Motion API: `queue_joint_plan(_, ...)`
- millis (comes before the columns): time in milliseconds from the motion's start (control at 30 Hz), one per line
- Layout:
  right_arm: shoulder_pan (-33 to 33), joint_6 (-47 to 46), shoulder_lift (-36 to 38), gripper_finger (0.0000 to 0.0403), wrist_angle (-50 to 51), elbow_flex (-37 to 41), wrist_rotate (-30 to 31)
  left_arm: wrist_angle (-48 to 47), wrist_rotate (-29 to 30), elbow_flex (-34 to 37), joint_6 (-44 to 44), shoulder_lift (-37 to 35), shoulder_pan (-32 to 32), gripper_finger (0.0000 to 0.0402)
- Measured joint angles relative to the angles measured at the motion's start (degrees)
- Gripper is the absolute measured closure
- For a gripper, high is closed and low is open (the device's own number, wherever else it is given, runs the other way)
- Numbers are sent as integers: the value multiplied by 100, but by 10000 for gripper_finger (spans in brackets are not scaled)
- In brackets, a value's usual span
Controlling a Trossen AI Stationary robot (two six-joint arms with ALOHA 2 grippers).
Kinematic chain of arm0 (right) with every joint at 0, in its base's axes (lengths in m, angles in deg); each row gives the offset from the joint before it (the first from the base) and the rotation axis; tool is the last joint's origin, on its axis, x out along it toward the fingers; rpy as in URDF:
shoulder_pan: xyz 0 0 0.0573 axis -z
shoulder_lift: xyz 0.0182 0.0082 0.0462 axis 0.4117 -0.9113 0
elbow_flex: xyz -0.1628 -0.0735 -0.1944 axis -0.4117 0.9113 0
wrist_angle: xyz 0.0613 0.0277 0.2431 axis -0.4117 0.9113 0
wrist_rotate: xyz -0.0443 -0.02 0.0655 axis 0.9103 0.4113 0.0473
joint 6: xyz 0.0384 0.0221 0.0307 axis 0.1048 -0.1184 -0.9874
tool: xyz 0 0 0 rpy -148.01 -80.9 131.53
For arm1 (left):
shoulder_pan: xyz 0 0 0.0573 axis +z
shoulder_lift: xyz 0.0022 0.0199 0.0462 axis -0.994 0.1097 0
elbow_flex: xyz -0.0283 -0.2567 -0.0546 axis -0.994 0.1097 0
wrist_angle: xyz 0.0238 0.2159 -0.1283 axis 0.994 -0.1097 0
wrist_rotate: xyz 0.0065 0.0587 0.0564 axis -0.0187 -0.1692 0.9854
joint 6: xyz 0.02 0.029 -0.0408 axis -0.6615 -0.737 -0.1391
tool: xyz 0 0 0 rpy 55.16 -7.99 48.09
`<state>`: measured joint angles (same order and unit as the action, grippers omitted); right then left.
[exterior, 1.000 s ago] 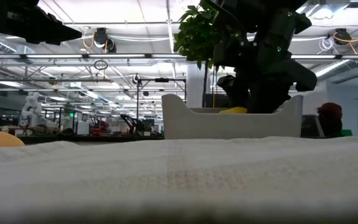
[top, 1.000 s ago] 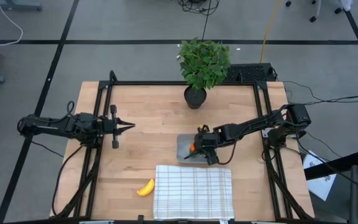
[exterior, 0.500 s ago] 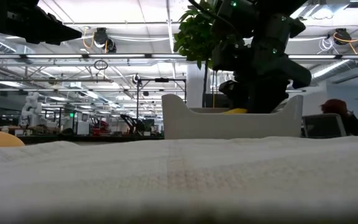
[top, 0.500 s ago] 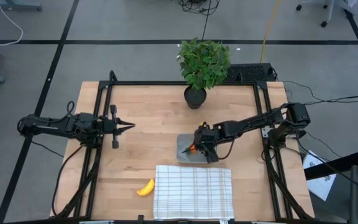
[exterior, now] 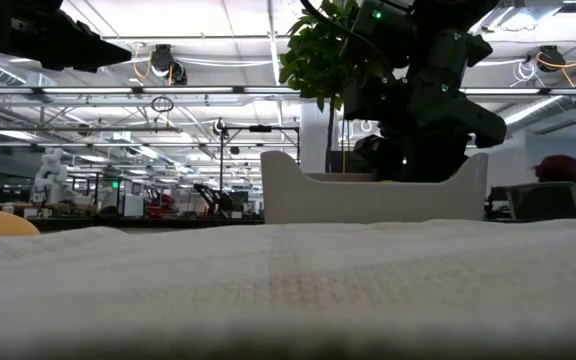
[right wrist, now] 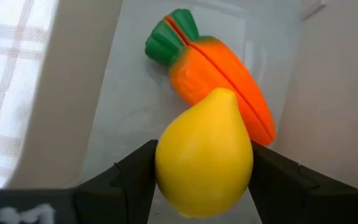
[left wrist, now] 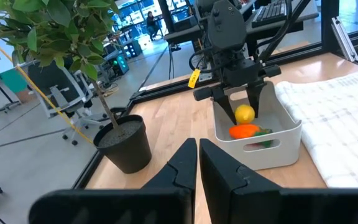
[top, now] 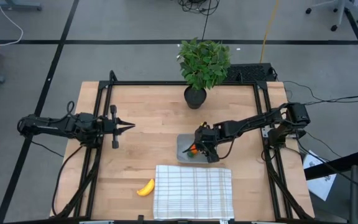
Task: Pick and placing Produce into tupperware
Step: Put the lemon into the bin
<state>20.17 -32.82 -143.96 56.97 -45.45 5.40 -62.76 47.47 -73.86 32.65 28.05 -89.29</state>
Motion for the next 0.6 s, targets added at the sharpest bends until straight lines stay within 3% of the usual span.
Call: queue_joint_plan(600,2,42,2,188,111,4,-122,-1,2,0,4,0,0,378)
